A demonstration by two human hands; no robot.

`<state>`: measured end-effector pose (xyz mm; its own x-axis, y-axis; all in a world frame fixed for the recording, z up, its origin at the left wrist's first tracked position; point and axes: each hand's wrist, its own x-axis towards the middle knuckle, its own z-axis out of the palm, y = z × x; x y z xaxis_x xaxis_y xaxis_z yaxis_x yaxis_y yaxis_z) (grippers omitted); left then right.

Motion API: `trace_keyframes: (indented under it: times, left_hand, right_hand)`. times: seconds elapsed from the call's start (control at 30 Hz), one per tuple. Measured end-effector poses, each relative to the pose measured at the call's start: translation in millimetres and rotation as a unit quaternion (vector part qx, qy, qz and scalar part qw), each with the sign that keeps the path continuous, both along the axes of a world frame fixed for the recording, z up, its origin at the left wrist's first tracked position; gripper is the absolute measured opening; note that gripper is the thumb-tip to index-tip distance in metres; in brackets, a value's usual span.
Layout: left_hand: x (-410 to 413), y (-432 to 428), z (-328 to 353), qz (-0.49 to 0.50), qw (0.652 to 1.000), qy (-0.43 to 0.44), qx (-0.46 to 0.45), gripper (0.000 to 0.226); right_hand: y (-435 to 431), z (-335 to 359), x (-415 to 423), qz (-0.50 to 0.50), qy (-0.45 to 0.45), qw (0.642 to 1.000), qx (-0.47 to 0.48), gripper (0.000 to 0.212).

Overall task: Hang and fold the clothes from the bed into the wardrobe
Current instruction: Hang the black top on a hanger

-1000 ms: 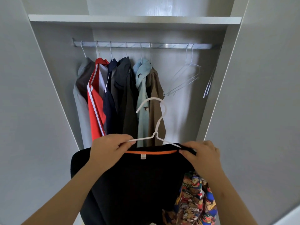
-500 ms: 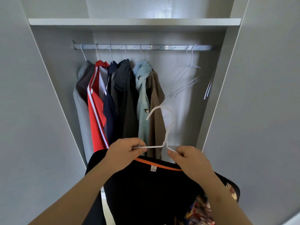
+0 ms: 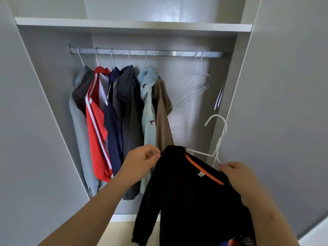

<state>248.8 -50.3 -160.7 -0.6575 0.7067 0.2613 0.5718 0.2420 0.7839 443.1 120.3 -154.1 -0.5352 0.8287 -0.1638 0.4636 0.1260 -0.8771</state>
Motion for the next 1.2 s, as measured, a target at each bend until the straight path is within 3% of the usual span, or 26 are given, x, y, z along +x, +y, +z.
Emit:
trace_keyframes:
  times: [0.23, 0.47, 0.7, 0.87, 1.0, 1.2]
  left_hand:
    - [-3, 14, -4, 0.006, 0.999, -0.037, -0.035, 0.017]
    - [-31, 40, 9, 0.001, 0.998, -0.065, -0.021, 0.019]
    - [-79, 110, 26, -0.030, 0.981, -0.189, 0.030, 0.018]
    - [-111, 169, 40, -0.064, 0.959, -0.277, -0.007, 0.031]
    - [-151, 197, 41, -0.073, 0.940, -0.332, 0.014, 0.016]
    - [-196, 218, 36, -0.044, 0.912, -0.407, 0.033, 0.016]
  right_hand:
    - [-1, -13, -10, -0.065, 0.076, 0.991, -0.092, 0.021]
    - [0, -6, -64, -0.015, 0.129, 0.987, -0.096, 0.028]
    - [32, 13, -141, 0.051, 0.130, 0.981, -0.137, 0.023]
    - [61, 12, -196, 0.086, 0.100, 0.981, -0.139, 0.020]
    - [81, 15, -236, 0.106, 0.100, 0.980, -0.139, 0.019]
    - [104, 15, -276, 0.121, 0.080, 0.979, -0.143, 0.021]
